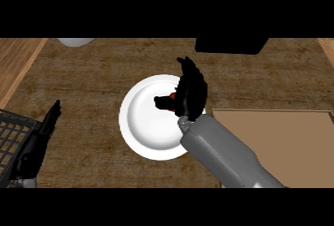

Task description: Pick the bell pepper from the tray and place it in the plate

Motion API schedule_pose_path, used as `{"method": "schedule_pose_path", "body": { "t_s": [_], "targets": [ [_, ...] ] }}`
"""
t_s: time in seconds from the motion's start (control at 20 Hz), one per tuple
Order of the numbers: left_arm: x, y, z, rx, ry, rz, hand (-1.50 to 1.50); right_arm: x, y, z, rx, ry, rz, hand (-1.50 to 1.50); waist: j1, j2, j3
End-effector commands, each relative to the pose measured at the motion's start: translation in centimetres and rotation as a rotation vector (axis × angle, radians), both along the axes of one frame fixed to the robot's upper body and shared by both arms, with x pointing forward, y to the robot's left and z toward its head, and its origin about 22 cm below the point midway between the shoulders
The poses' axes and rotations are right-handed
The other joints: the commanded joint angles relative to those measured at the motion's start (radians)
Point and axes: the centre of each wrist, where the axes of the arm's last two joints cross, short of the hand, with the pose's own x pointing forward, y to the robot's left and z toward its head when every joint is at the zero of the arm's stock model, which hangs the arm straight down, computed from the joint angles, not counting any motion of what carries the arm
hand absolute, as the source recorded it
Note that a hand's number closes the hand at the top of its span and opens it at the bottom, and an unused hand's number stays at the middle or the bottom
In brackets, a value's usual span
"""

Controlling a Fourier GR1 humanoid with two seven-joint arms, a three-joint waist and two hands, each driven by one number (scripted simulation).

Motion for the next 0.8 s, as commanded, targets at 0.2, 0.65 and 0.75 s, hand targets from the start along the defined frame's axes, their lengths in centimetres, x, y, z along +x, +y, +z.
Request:
{"method": "schedule_pose_path", "body": {
  "t_s": [0.2,0.65,0.75],
  "targets": [
    [-1.0,1.9,-0.1,0.001,0.015,0.066,0.0,0.4,-1.7,0.7,0.255,-0.186,-0.241,-1.5,-0.064,-0.016,-0.001],
    [-1.7,1.2,-0.4,-0.016,0.014,0.088,0.0,-7.5,-7.9,-1.7,0.413,-0.366,-0.249,-1.5,-0.075,-0.013,0.001],
    [-1.7,1.8,-0.4,-0.004,0.014,0.088,0.0,-9.8,-9.6,-0.9,0.416,-0.387,-0.225,-1.5,-0.076,-0.013,0.0]
  ]
}}
